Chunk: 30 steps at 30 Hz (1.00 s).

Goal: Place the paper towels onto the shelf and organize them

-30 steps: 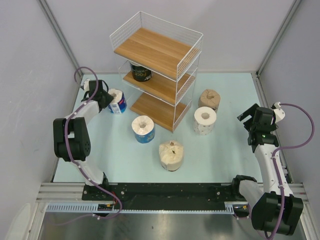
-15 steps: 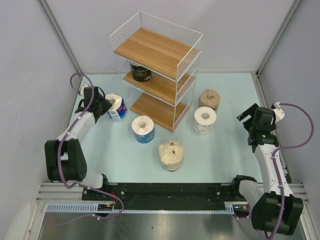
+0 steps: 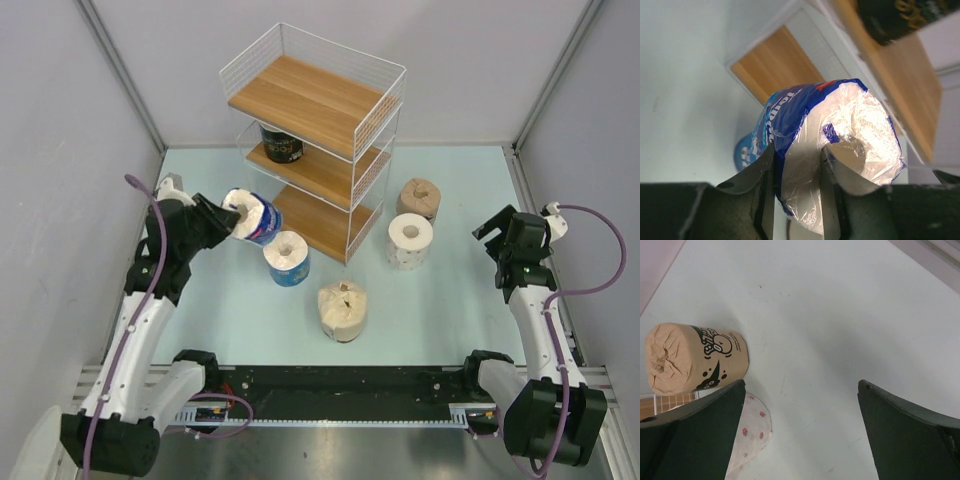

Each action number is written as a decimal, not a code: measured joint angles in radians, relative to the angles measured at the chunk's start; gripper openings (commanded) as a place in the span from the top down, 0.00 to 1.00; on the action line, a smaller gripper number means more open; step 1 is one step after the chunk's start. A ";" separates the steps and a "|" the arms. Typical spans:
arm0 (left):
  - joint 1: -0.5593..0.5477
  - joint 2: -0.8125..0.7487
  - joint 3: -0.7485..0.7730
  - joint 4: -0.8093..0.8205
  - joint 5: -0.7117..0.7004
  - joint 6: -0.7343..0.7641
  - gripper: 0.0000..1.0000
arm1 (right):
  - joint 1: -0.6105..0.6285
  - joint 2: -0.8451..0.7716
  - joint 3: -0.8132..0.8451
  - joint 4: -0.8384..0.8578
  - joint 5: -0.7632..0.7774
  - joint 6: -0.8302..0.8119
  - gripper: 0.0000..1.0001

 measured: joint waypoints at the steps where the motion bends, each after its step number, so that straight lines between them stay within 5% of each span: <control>1: -0.033 -0.016 0.018 -0.021 0.001 -0.005 0.72 | 0.000 0.002 0.000 0.002 -0.004 0.002 0.01; 6: -0.118 -0.034 0.146 -0.081 0.007 -0.013 0.71 | 0.000 0.001 0.000 0.005 -0.016 0.008 0.01; 19: -0.124 0.031 0.391 -0.129 0.101 -0.022 0.68 | 0.000 -0.051 0.000 -0.002 -0.016 0.011 0.01; 30: -0.124 0.212 0.939 -0.140 0.177 0.015 0.70 | -0.005 -0.090 0.000 -0.016 -0.024 0.011 0.01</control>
